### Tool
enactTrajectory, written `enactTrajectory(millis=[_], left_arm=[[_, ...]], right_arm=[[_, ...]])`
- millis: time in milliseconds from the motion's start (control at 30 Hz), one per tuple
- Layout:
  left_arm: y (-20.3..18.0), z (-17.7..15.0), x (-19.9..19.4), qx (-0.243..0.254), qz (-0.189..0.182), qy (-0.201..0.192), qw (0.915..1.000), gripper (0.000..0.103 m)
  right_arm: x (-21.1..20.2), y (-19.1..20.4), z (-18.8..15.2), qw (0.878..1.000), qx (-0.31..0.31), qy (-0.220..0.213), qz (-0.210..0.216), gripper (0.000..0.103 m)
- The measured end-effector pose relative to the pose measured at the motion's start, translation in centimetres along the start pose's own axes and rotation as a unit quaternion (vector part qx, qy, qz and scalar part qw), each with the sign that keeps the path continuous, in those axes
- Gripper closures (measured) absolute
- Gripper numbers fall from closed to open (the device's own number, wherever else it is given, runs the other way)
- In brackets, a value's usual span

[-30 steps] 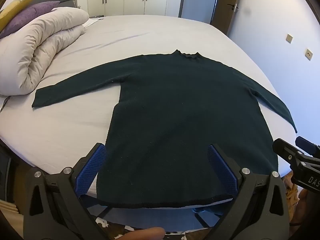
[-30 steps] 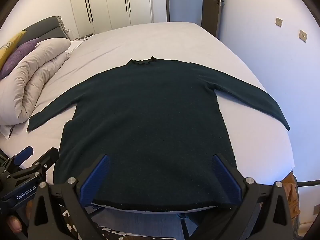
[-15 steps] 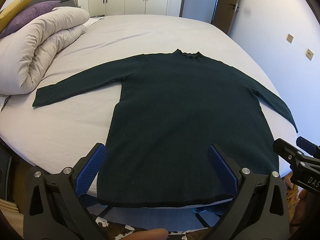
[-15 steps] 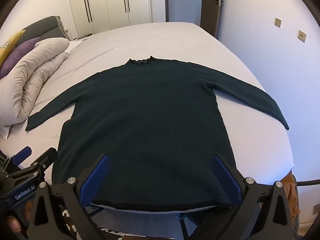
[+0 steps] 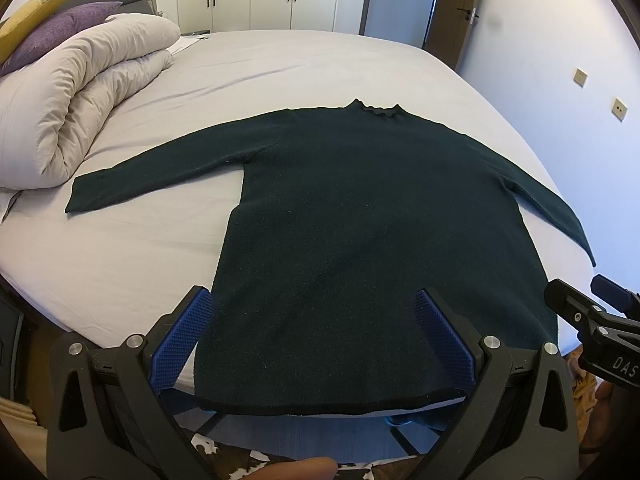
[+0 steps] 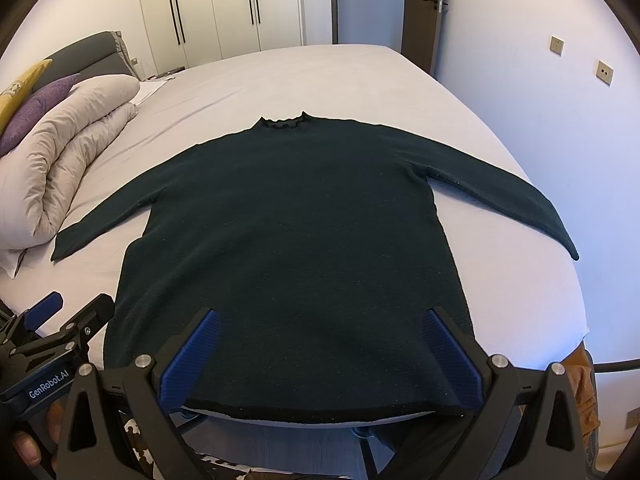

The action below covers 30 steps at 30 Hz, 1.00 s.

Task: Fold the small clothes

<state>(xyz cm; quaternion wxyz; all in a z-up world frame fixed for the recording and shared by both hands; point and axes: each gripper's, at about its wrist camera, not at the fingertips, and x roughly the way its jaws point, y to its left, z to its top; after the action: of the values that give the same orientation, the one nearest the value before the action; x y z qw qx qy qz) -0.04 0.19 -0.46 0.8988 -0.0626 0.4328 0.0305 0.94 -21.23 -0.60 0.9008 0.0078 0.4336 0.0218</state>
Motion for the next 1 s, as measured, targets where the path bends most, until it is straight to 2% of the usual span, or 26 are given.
enactTrajectory(millis=[1000], left_arm=[[-0.05, -0.02, 0.06, -0.001, 0.0, 0.0, 1.0, 0.0]], right_arm=[[0.16, 0.01, -0.24, 1.0, 0.001, 0.0, -0.001, 0.0]])
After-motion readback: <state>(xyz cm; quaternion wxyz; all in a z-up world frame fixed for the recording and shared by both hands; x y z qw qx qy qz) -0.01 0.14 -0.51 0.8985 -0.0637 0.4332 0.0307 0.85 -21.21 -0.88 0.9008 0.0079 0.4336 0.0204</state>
